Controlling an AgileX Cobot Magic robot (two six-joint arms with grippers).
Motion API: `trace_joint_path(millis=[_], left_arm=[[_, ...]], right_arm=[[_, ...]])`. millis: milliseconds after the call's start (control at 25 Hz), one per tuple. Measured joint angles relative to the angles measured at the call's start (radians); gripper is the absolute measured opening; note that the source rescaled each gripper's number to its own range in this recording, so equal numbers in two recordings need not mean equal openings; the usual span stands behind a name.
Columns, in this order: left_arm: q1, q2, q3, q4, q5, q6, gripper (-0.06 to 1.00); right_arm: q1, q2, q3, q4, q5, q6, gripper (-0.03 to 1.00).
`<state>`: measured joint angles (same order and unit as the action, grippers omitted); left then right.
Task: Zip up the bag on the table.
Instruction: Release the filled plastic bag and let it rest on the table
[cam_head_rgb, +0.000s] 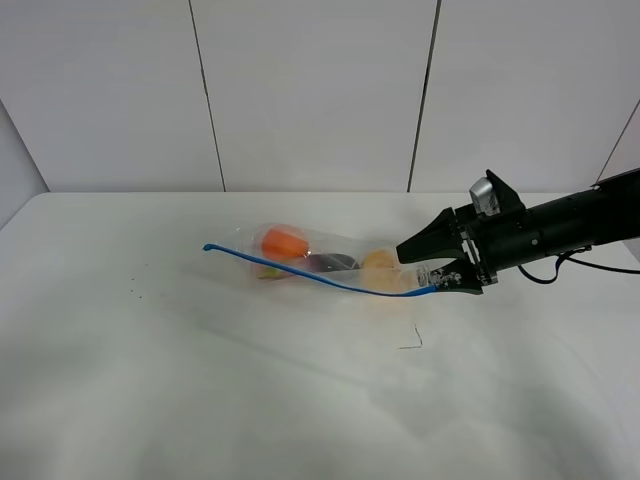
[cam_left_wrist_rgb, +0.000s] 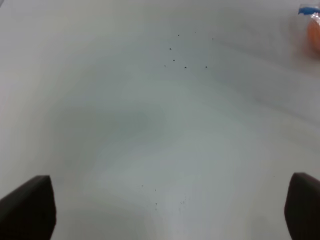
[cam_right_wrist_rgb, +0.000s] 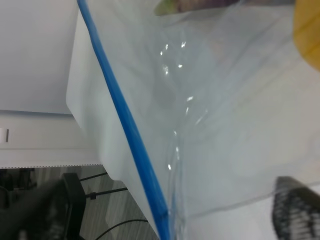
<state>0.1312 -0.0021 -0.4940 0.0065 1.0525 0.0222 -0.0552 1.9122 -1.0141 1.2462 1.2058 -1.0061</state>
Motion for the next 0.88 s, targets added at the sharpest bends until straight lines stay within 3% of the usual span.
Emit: trace_joint_path(millis=[640,760,880], left_arm=[[0.000,0.000,0.000,0.001,0.000,0.000,1.00],[0.000,0.000,0.000,0.001,0.000,0.000,1.00],[0.000,0.000,0.000,0.001,0.000,0.000,1.00]], right_arm=[[0.000,0.000,0.000,0.008,0.000,0.043,1.00],[0.000,-0.002,0.000,-0.047,-0.009,0.079,1.00],[0.000,-0.028,0.000,-0.147,-0.088,0.134,1.00]])
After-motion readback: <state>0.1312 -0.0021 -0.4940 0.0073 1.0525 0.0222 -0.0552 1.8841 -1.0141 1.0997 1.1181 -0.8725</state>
